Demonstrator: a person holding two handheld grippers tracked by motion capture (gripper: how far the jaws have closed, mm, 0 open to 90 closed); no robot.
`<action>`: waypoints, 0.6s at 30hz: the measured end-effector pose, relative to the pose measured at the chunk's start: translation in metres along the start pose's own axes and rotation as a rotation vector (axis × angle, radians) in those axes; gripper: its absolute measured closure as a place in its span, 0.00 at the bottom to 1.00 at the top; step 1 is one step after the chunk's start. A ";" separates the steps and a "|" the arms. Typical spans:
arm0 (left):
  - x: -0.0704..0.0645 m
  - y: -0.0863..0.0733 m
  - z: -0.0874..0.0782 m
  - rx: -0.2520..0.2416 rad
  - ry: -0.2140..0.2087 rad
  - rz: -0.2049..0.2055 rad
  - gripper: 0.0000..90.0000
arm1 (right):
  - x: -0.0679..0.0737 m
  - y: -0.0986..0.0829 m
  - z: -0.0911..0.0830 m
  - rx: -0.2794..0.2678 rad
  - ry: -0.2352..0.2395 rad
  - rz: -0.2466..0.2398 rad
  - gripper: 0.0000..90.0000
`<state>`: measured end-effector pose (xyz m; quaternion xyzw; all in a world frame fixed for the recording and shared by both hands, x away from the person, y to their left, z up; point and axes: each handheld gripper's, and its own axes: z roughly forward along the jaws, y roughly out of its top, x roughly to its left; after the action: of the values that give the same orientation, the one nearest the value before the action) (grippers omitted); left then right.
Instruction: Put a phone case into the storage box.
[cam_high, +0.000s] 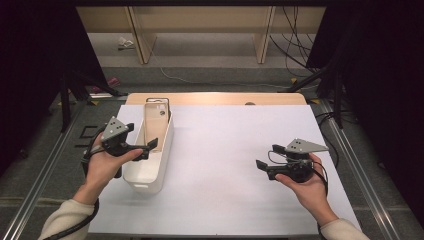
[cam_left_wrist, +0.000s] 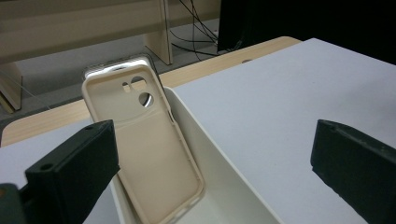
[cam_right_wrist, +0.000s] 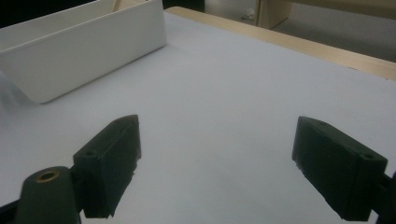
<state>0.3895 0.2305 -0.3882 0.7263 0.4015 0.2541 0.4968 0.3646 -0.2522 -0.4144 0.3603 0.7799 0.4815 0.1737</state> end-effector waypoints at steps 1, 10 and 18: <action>-0.001 -0.001 -0.001 0.000 -0.004 0.003 0.01 | 0.000 0.000 0.000 0.000 0.000 0.000 0.18; -0.008 -0.007 -0.008 -0.017 -0.020 0.020 0.01 | 0.000 0.000 -0.001 0.000 0.001 -0.001 0.18; -0.015 -0.014 -0.015 -0.029 -0.043 0.037 0.01 | 0.000 0.000 0.000 0.003 0.002 0.002 0.18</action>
<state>0.3652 0.2282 -0.3955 0.7315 0.3735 0.2532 0.5112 0.3644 -0.2526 -0.4143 0.3608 0.7804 0.4809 0.1722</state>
